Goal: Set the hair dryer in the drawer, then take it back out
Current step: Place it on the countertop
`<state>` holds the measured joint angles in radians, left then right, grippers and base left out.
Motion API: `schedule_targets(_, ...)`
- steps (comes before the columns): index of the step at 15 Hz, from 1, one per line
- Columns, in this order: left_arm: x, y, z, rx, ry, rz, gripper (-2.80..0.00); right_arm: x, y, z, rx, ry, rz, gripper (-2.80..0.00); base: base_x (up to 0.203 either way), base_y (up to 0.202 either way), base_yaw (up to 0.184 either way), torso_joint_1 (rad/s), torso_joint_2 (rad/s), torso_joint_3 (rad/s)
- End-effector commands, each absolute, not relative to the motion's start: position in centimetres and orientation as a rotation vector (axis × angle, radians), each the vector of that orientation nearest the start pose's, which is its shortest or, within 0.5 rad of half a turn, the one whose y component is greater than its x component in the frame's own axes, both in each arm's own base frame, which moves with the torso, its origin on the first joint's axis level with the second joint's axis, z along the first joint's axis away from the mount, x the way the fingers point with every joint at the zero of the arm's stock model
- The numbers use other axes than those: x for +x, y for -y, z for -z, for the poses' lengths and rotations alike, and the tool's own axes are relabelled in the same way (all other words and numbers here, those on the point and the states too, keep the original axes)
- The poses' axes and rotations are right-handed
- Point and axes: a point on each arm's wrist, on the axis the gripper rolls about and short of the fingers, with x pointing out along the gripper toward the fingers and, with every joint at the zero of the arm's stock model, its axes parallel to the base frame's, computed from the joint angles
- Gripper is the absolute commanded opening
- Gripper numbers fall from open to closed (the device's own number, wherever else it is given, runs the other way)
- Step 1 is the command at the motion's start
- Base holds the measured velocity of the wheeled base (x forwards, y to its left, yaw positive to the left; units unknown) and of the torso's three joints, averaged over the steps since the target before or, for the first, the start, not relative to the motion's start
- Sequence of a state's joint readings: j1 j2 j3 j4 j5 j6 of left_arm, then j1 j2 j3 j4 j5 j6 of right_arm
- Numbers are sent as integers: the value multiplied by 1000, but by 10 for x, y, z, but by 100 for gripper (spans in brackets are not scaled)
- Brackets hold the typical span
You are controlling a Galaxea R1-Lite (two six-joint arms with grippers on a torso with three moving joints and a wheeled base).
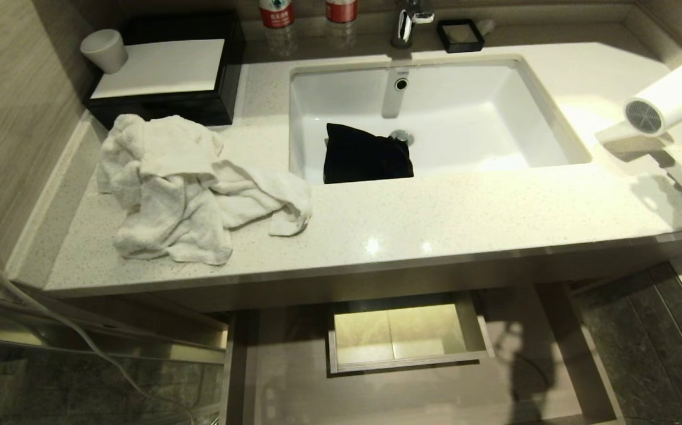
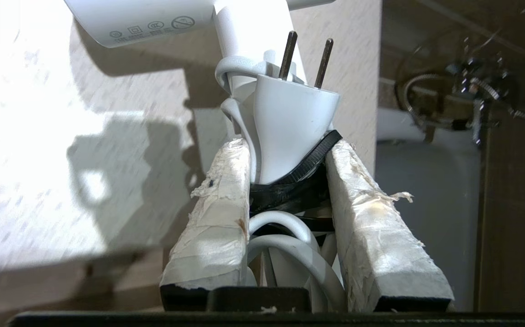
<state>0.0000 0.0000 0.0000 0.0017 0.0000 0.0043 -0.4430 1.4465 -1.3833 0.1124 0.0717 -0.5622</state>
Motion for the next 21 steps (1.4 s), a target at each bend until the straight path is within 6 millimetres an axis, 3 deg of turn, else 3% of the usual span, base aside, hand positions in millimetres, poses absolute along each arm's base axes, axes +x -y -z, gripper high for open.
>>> schedule_targets(1,-23,0,-75,5,-2,0,-280,272,125,-336,-504,-291,294,-280,0,0,0,38,-17,28)
schedule_targets(3,-23,0,-75,5,-2,0,-280,294,131,-329,-497,-277,216,-280,0,0,0,0,0,0)
schedule_targets(9,-23,0,-75,5,-2,0,-280,328,142,-302,-455,-295,41,-280,0,0,0,0,0,0)
schedule_targets(10,-23,0,-75,5,-2,0,-280,331,143,-300,-450,-290,12,0,0,0,0,0,0,0)
schedule_targets(13,-23,0,-75,5,-1,0,-280,332,146,-303,-461,-268,11,0,0,0,0,0,0,0)
schedule_targets(15,-23,0,-75,5,-3,0,-280,322,145,-315,-477,-242,30,0,0,0,0,0,0,0)
schedule_targets(19,-23,0,-75,5,-2,0,-280,279,133,-343,-514,-184,76,0,0,0,0,0,0,0)
schedule_targets(21,-23,0,-75,5,-2,0,-280,256,126,-339,-511,-205,90,0,0,0,0,0,0,0)
